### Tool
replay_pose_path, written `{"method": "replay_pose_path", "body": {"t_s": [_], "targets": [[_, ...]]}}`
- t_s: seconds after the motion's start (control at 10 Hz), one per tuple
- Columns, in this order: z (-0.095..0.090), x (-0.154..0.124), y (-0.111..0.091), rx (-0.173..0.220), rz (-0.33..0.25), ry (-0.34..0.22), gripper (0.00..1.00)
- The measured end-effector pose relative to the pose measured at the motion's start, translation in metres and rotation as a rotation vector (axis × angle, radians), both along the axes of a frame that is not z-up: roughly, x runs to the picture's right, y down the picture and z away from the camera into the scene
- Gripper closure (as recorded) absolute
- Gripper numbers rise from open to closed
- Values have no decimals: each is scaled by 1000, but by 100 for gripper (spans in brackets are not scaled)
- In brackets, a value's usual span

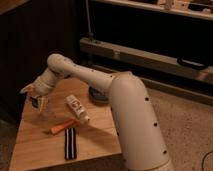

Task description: Place the white sponge in the ceramic cup

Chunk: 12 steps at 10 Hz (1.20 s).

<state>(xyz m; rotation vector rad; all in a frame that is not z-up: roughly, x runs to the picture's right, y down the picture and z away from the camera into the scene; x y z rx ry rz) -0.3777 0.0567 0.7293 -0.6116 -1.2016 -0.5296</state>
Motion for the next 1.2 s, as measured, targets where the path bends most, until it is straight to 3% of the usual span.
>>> {"method": "replay_pose_path", "body": {"t_s": [1.1,1.2], "targets": [[0,0,0,1,-2,0,20],[-1,1,-1,5,9,22,20]]}}
